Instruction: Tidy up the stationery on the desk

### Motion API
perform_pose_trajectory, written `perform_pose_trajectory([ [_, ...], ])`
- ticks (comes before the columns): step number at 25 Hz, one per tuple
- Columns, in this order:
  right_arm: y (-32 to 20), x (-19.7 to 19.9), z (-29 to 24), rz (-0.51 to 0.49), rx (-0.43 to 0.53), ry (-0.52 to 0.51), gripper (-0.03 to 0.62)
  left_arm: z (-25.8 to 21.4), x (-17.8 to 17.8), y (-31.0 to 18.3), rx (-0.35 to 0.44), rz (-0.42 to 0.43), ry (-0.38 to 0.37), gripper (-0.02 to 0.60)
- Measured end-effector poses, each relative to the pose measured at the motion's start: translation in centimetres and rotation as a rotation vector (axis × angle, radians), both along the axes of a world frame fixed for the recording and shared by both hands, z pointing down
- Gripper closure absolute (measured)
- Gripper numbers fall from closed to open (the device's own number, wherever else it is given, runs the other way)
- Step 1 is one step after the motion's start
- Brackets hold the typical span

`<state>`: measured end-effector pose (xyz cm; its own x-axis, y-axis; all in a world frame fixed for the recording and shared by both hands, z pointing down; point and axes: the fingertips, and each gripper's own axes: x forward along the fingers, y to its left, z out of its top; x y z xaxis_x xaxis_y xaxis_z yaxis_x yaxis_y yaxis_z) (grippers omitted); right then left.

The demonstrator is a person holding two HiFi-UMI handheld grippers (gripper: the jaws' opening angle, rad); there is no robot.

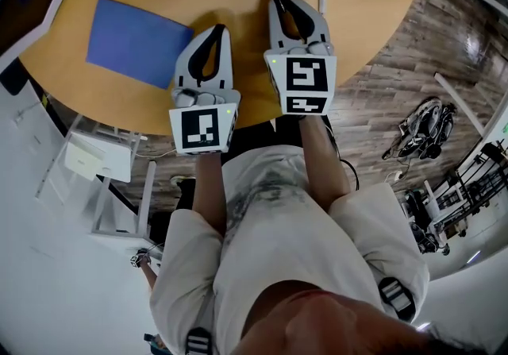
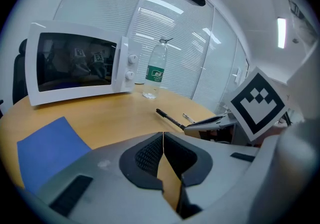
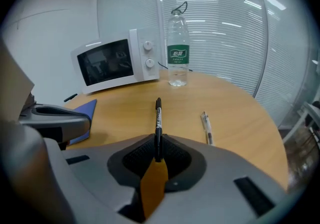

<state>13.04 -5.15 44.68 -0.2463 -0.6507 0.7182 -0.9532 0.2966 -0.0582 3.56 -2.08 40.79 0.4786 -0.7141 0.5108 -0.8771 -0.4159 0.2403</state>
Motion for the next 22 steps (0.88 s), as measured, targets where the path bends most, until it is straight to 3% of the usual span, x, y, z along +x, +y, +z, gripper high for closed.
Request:
perform_pose_trajectory([
  [12,0.7,4.7,0.8,0.225,-0.035,-0.046,0.494,0.5,4.2,-1.0,-0.018,0.136,0.008,0.568],
  [22,1.7,5.8,1.3,0.293,-0.049,-0.035,0.493,0.9,5.1,-0.9,-0.025,0.183,0.012,0.568],
])
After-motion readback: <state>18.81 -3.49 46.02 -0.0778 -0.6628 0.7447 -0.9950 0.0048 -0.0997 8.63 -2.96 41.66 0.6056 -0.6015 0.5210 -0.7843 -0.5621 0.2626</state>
